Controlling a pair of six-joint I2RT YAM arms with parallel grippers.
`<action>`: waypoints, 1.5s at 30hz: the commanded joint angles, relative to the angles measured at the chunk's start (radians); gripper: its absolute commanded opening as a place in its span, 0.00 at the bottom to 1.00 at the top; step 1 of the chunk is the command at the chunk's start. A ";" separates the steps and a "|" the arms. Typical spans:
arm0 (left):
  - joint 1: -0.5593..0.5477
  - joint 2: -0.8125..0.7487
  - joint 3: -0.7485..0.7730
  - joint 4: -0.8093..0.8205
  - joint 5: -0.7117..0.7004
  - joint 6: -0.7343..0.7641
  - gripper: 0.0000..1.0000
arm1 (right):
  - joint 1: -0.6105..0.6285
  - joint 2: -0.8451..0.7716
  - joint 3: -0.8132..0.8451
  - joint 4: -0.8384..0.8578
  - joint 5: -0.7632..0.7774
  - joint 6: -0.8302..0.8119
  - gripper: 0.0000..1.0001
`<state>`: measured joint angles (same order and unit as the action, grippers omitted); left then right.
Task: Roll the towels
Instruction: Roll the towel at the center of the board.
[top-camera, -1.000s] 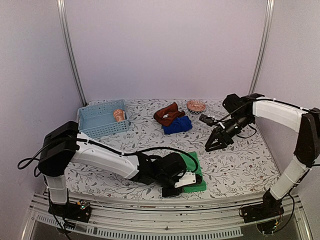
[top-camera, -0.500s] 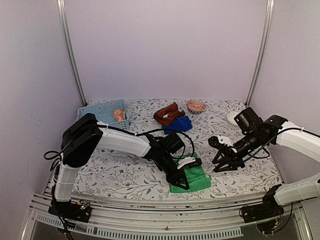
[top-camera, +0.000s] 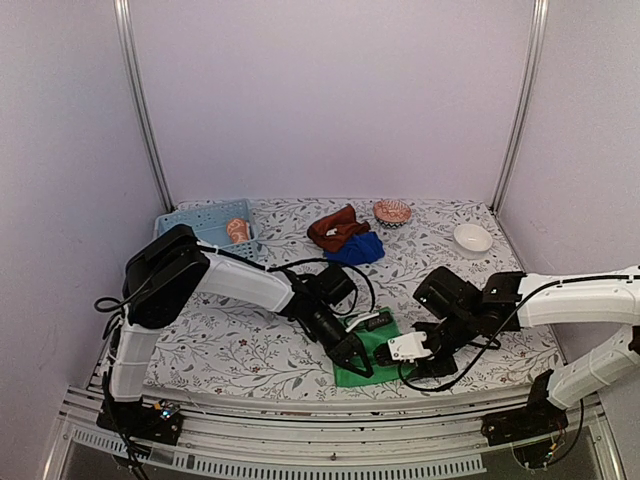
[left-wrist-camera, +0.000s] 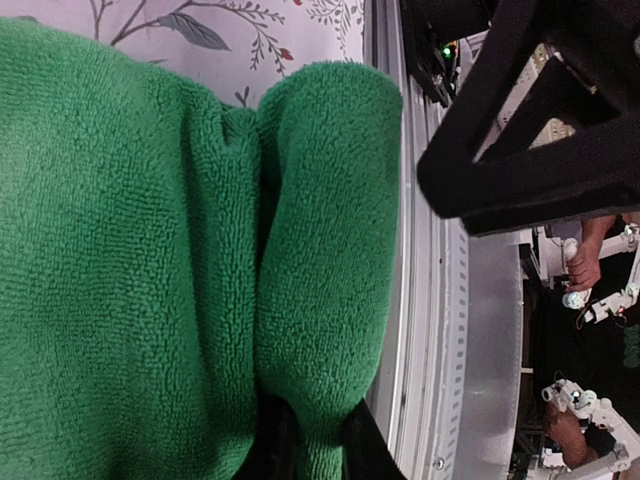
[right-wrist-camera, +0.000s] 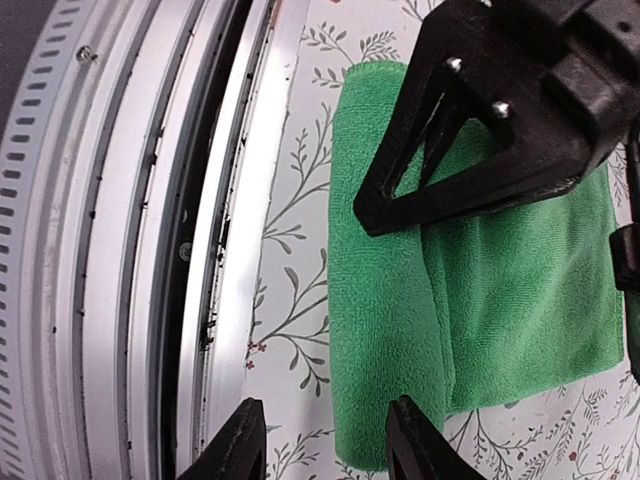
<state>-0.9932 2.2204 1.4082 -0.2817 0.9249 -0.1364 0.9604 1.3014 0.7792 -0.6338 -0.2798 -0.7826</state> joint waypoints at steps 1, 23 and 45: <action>0.015 0.041 -0.038 -0.047 -0.021 -0.036 0.03 | 0.059 0.053 -0.019 0.168 0.165 0.011 0.42; 0.018 -0.017 -0.082 0.003 -0.084 -0.029 0.13 | 0.107 0.303 0.009 0.191 0.037 0.038 0.07; -0.081 -0.902 -0.839 0.528 -0.876 0.043 0.44 | -0.231 0.956 0.648 -0.600 -0.598 -0.133 0.03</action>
<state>-0.9833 1.3994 0.6056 0.2096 0.2878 -0.2066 0.7795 2.0853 1.3193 -1.0161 -0.8337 -0.8398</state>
